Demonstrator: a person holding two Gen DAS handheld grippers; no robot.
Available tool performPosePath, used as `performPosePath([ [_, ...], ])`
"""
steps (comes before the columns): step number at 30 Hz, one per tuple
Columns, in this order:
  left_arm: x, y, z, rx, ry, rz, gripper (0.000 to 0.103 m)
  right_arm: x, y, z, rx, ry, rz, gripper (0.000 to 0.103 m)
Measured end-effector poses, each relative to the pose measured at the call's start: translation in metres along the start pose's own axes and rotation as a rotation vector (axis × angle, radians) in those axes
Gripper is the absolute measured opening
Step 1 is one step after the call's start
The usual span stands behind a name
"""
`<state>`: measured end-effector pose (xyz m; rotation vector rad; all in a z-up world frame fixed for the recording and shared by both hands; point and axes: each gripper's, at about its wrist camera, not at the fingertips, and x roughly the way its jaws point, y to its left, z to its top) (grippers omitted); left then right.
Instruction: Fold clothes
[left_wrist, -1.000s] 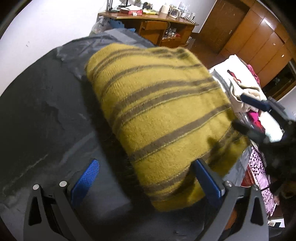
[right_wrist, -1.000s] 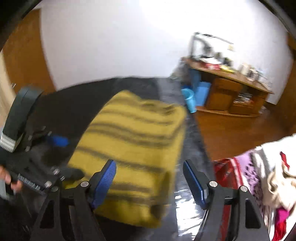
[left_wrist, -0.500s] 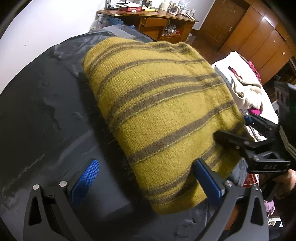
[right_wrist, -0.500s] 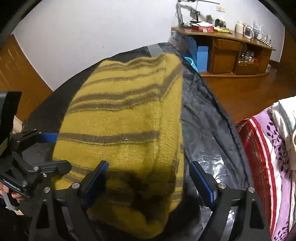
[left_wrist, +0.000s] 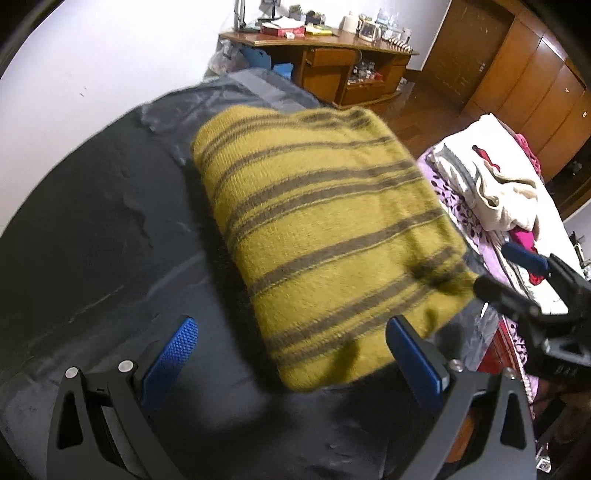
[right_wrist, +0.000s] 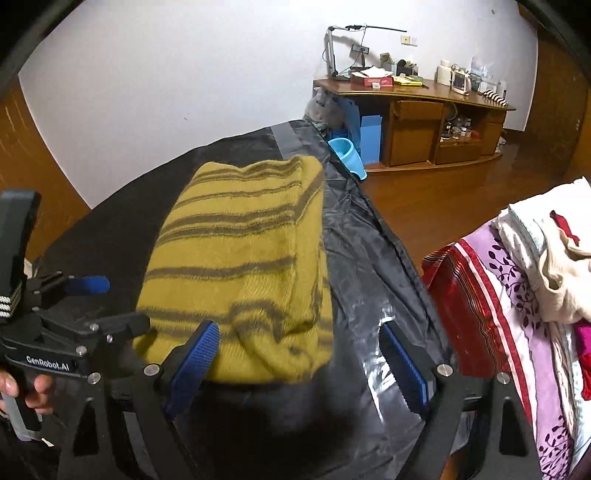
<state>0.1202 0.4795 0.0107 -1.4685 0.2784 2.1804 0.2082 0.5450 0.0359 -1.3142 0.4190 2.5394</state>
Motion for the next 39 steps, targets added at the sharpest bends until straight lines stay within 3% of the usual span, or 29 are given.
performPosePath([
  [5,-0.019,-0.008,-0.001,-0.025,-0.047,0.062,0.102,-0.018,0.005,-0.010,-0.010,-0.033,0.002,0.089],
  [14,-0.050,-0.010,-0.003,-0.045,-0.105,0.085,0.102,-0.038,0.009,-0.013,-0.022,-0.071,-0.005,0.089],
  [39,-0.065,-0.010,-0.010,-0.069,-0.140,0.102,0.102,-0.050,0.021,-0.008,-0.095,-0.112,-0.001,0.089],
])
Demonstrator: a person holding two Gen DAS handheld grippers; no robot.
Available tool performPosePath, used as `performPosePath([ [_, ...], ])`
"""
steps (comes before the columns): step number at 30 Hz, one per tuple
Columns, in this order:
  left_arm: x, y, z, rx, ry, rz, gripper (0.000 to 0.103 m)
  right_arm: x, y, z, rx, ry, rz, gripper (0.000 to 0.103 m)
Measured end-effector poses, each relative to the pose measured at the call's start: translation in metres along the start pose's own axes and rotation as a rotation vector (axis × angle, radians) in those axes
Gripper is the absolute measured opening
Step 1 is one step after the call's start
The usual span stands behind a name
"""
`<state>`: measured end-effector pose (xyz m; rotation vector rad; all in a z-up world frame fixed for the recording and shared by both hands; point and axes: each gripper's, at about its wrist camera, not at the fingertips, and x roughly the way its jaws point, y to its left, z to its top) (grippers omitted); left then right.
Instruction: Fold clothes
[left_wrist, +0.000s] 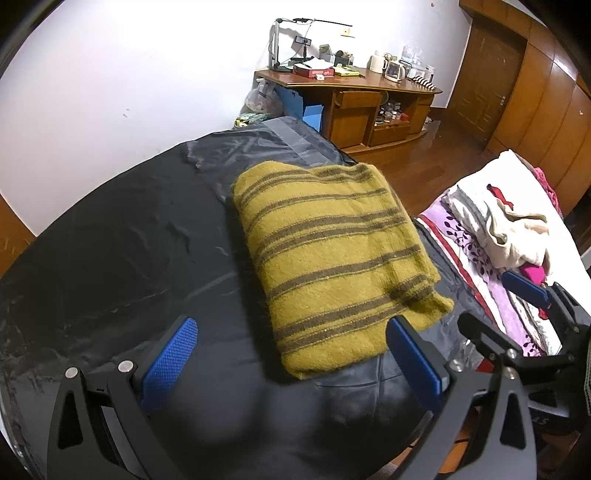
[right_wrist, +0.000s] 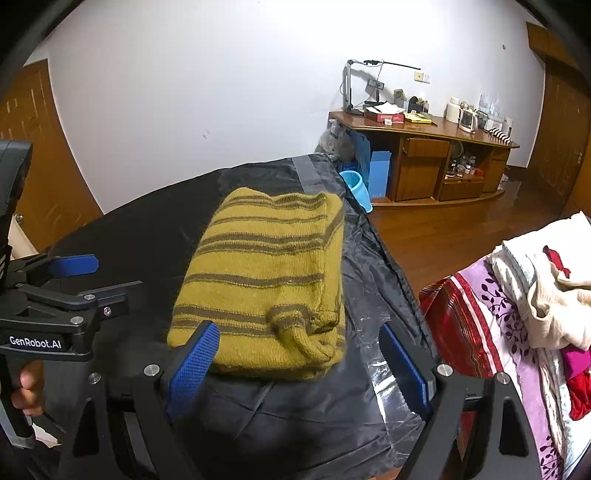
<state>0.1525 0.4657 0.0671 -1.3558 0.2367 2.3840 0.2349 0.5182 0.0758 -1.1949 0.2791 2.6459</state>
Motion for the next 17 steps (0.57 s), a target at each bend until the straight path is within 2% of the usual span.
performPosePath([
  [10,0.000,0.004,-0.005,-0.012,0.007,-0.003,0.102,0.001,0.005,-0.003,-0.001,0.013,0.002,0.089],
  [17,-0.006,0.003,-0.011,0.008,-0.030,-0.009,0.102,0.001,0.007,-0.008,0.002,0.020,0.005,0.089],
])
